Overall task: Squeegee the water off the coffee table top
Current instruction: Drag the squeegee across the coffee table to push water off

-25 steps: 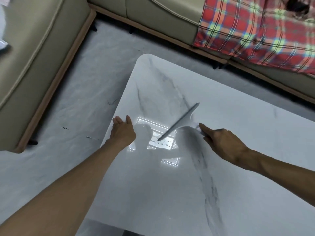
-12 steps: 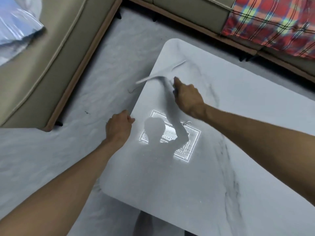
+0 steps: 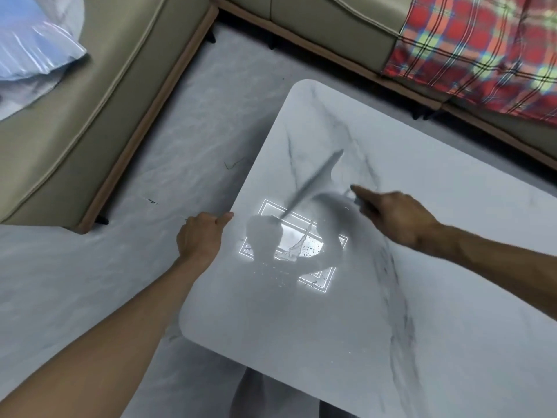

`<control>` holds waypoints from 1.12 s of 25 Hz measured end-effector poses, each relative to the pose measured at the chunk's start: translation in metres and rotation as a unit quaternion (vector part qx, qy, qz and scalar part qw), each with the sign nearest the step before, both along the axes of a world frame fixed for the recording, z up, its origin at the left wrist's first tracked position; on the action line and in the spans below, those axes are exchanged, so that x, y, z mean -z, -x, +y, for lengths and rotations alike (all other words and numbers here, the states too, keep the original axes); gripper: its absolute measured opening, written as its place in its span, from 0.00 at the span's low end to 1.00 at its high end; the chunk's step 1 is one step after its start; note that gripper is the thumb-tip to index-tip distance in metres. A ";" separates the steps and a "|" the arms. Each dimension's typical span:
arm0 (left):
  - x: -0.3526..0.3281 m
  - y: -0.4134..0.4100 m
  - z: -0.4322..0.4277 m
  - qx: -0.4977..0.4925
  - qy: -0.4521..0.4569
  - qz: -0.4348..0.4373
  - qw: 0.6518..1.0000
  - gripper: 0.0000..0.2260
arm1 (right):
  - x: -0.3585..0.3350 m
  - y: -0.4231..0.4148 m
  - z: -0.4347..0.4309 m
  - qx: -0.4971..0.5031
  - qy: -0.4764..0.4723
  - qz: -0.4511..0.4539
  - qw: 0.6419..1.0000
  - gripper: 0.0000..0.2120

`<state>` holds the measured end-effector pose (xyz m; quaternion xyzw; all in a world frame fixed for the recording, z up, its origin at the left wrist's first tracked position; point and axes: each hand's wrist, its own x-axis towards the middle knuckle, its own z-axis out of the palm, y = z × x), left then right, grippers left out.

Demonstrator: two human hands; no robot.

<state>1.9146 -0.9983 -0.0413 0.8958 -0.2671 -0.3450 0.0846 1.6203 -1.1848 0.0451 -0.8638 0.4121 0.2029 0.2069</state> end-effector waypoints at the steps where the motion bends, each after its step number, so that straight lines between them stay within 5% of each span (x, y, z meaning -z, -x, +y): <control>1: -0.001 -0.002 0.004 -0.027 0.004 0.015 1.000 0.23 | 0.007 -0.021 -0.007 0.046 0.011 -0.039 0.998 0.20; 6: 0.003 -0.009 0.026 -0.048 -0.024 0.003 0.999 0.09 | 0.052 -0.105 0.005 0.132 -0.012 -0.085 0.988 0.12; 11: 0.017 -0.012 0.046 -0.021 -0.065 -0.008 0.998 0.17 | 0.051 -0.045 0.076 -0.059 -0.048 -0.029 0.997 0.24; 15: 0.012 -0.015 0.056 -0.080 -0.056 0.028 0.995 0.26 | 0.017 0.012 0.073 -0.115 -0.019 0.065 0.991 0.24; 20: 0.013 -0.031 0.084 -0.193 0.002 0.106 0.976 0.09 | 0.009 -0.039 0.082 -0.189 -0.055 -0.031 0.980 0.23; 24: 0.017 -0.043 0.117 -0.248 -0.006 0.117 0.962 0.19 | 0.046 -0.127 0.148 -0.314 -0.104 -0.032 0.943 0.22; 28: 0.018 -0.034 0.131 -0.199 -0.066 0.170 0.963 0.26 | 0.058 -0.121 0.140 -0.307 -0.078 -0.021 0.948 0.23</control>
